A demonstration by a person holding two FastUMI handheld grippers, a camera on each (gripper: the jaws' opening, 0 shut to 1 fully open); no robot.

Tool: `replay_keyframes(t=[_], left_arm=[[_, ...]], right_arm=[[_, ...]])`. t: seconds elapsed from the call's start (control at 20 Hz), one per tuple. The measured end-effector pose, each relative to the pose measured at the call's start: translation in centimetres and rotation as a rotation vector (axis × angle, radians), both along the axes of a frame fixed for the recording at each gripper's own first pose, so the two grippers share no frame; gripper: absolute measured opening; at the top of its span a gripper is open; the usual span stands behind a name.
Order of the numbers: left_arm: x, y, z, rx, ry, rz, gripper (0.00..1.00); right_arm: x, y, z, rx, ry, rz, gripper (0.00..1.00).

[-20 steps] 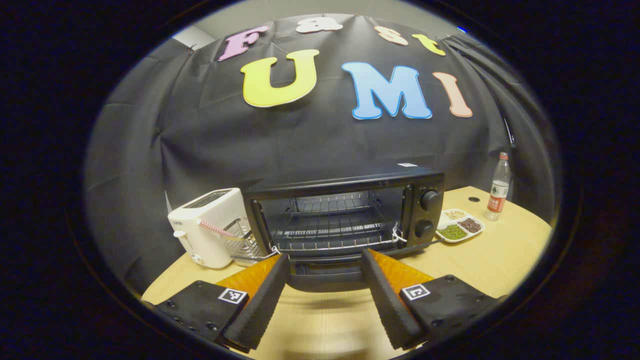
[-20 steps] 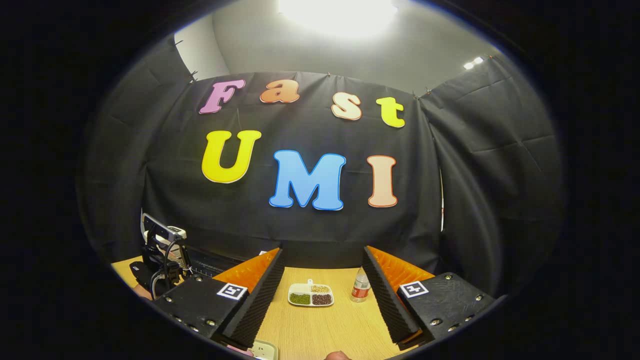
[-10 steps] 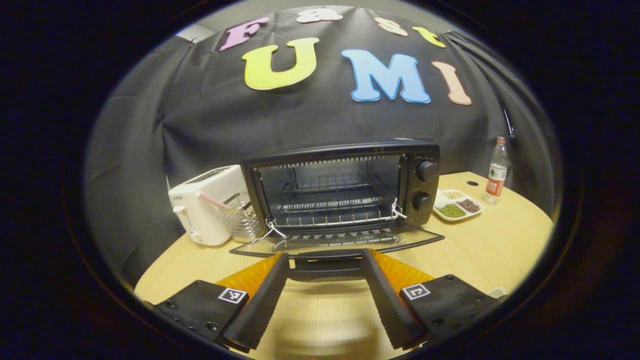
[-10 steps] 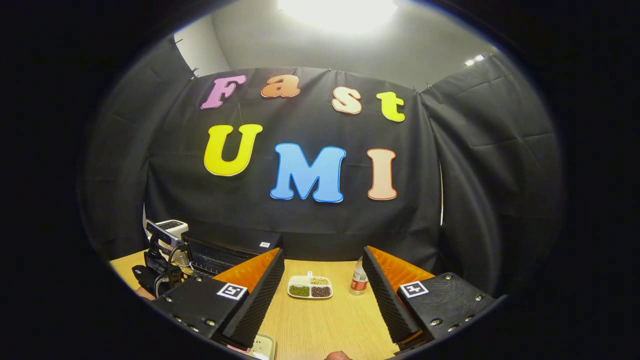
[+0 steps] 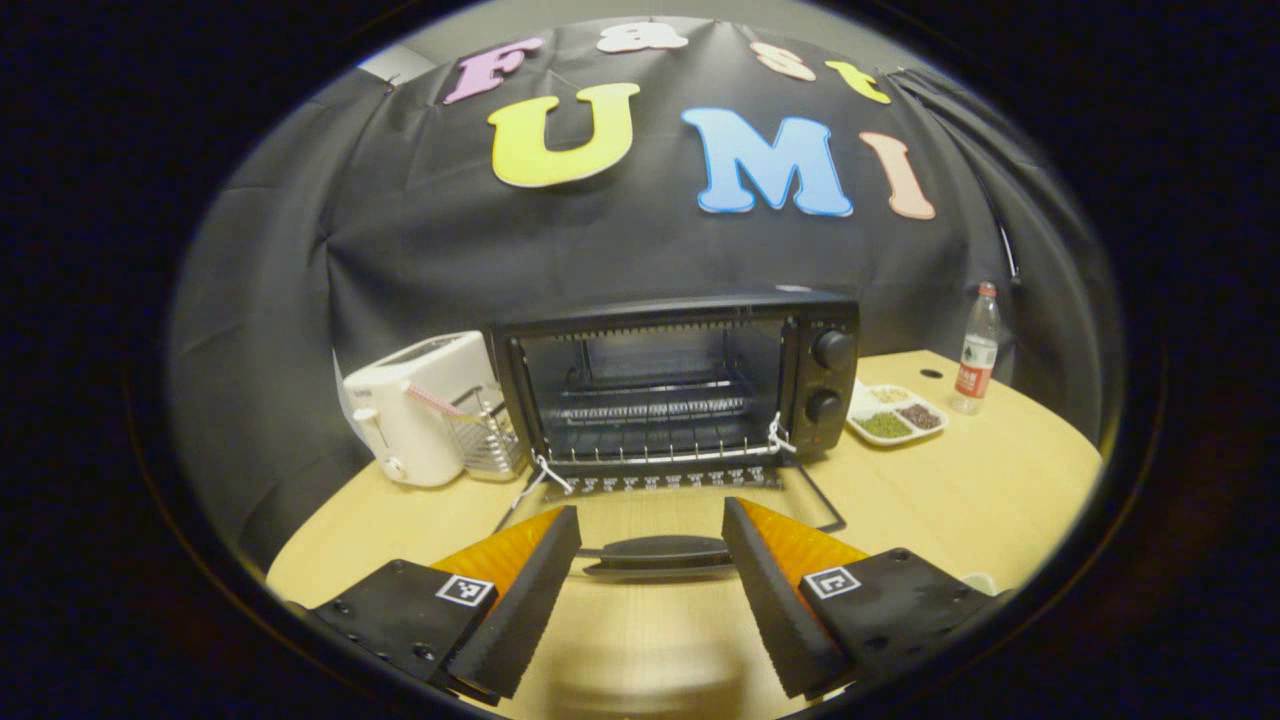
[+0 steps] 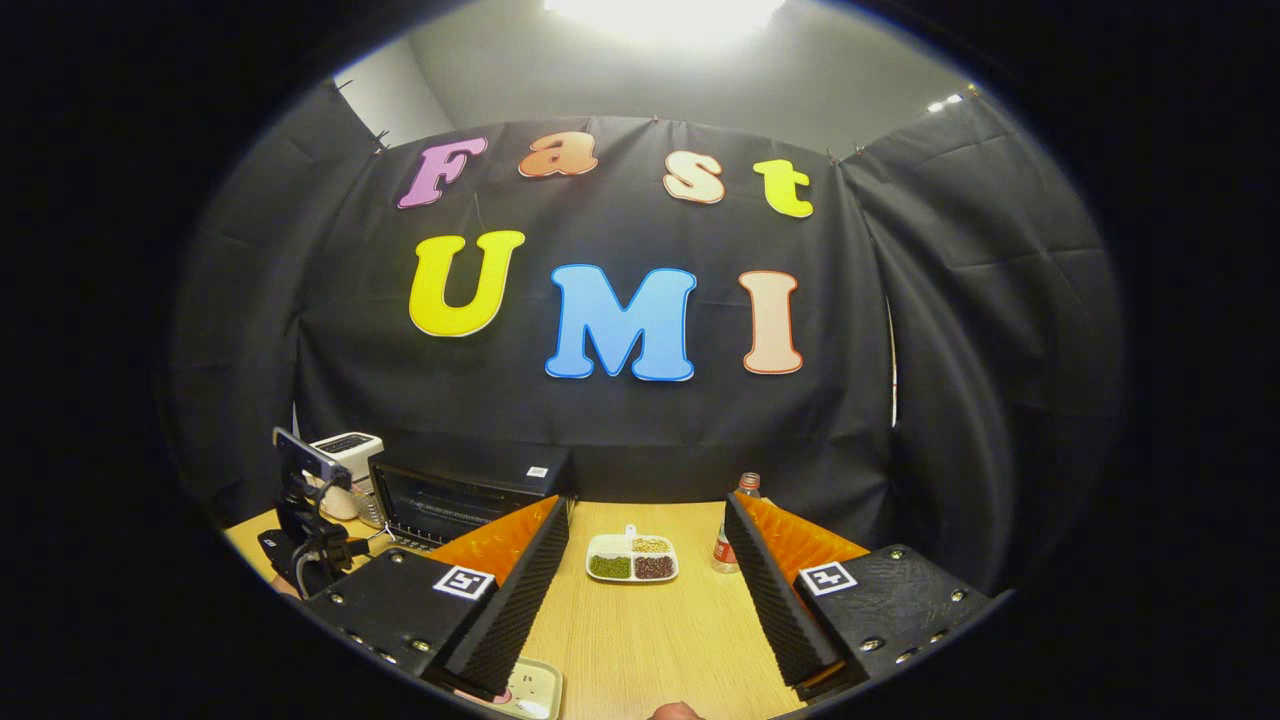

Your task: Open the electric oven with the left hand, put the food in, and close the electric oven.

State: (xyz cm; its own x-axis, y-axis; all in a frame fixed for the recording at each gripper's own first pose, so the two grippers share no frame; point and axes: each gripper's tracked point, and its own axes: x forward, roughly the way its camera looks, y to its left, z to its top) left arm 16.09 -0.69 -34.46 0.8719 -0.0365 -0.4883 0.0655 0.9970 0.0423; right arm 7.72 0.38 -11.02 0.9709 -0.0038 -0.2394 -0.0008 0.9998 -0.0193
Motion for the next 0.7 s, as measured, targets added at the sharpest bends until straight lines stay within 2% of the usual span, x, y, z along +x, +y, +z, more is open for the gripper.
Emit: replay_keyframes(t=[0.1,0.25,0.5,0.7], left_arm=[[-0.1,0.5,3.1,-0.006,-0.057,0.008,1.0],[0.1,1.1,7.7,-0.021,-0.136,0.021,0.98],[-1.5,2.7,14.5,-0.032,-0.237,0.036,0.99],[-3.2,3.6,18.7,-0.04,-0.29,0.043,0.97]], right_arm=[[0.4,-0.1,-0.9,0.021,0.022,-0.003,0.95],[0.6,0.2,-2.2,0.05,0.07,0.012,0.95],[-0.2,2.1,-5.4,0.092,0.184,0.1,0.95],[-1.7,4.4,-9.1,0.122,0.341,0.192,0.96]])
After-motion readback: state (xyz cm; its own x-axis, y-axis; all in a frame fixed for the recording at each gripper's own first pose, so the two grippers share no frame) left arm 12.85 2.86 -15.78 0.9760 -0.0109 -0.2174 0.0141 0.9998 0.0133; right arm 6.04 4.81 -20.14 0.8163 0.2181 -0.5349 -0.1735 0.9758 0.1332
